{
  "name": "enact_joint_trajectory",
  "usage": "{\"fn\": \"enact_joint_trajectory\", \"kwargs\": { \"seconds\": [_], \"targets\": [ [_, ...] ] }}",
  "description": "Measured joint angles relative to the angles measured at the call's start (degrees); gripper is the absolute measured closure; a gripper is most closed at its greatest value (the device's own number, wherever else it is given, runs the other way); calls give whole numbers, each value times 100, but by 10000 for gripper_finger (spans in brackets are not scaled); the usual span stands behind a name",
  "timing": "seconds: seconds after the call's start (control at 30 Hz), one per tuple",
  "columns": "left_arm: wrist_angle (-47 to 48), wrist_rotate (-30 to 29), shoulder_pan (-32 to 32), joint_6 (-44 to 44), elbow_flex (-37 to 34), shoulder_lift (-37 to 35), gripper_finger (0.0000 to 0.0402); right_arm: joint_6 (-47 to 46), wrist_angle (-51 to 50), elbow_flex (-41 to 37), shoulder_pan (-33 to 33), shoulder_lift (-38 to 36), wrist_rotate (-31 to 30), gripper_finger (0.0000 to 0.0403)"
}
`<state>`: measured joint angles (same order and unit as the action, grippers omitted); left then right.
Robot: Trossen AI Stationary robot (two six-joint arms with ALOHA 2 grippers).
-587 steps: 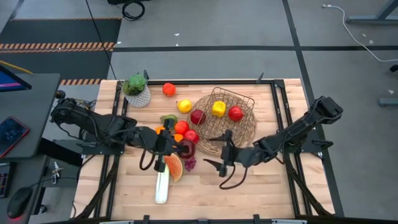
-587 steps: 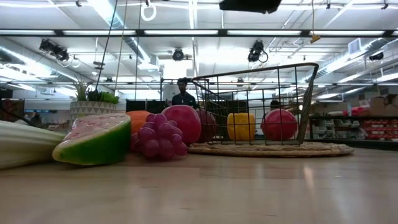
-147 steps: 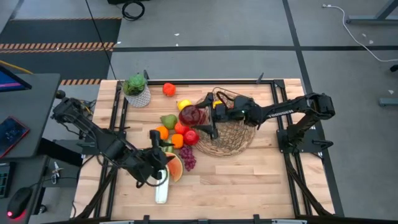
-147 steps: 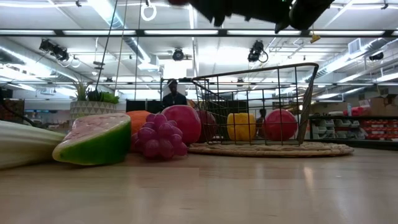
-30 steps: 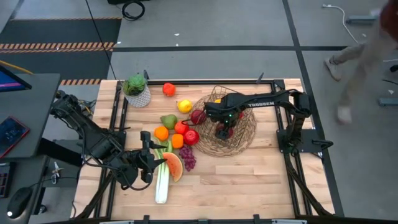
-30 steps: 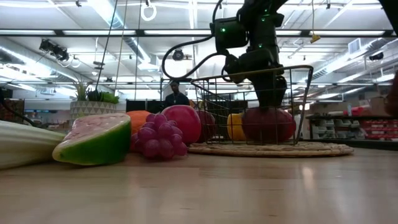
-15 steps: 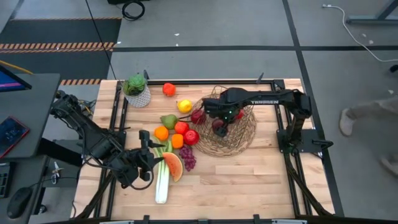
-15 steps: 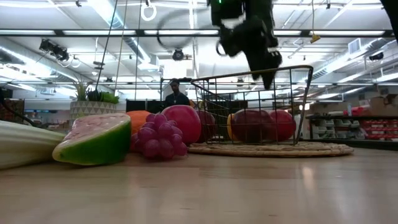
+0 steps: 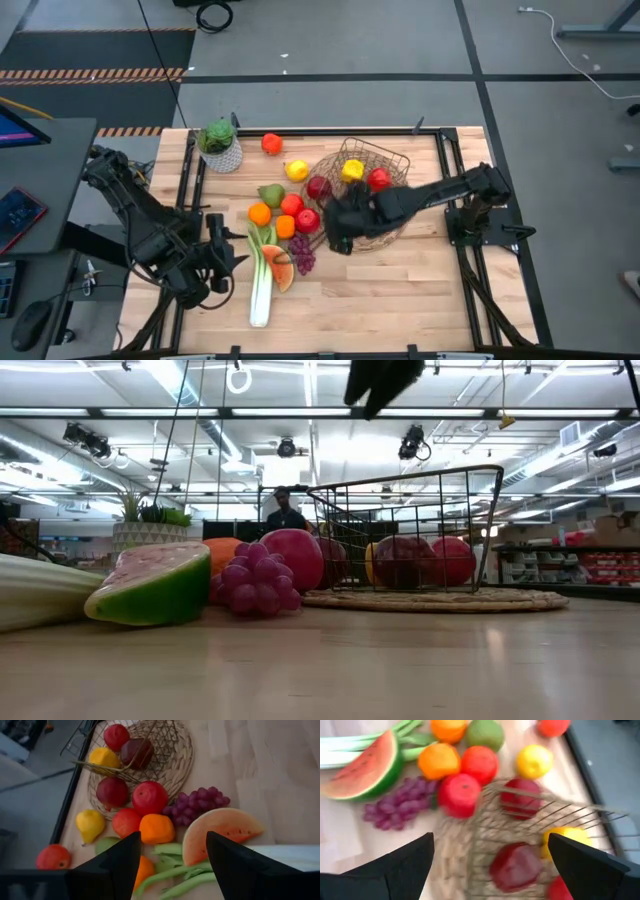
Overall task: Build produce basket
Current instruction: Put the red watermelon into the gold wire basket
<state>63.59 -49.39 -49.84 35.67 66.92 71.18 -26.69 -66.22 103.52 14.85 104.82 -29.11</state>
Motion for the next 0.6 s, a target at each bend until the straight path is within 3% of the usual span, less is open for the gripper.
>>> {"fn": "enact_joint_trajectory", "kwargs": {
  "seconds": [0.2,0.37,0.6],
  "targets": [
    [-183,136,1,408,-71,36,170,-587,903,-699,478,0,-183,11],
    [-1149,216,188,397,-652,46,170,-263,2830,-1592,809,12,-222,18],
    [-1975,1020,478,283,-1293,46,170,169,5220,-2632,1030,10,-333,28]
  ]
}}
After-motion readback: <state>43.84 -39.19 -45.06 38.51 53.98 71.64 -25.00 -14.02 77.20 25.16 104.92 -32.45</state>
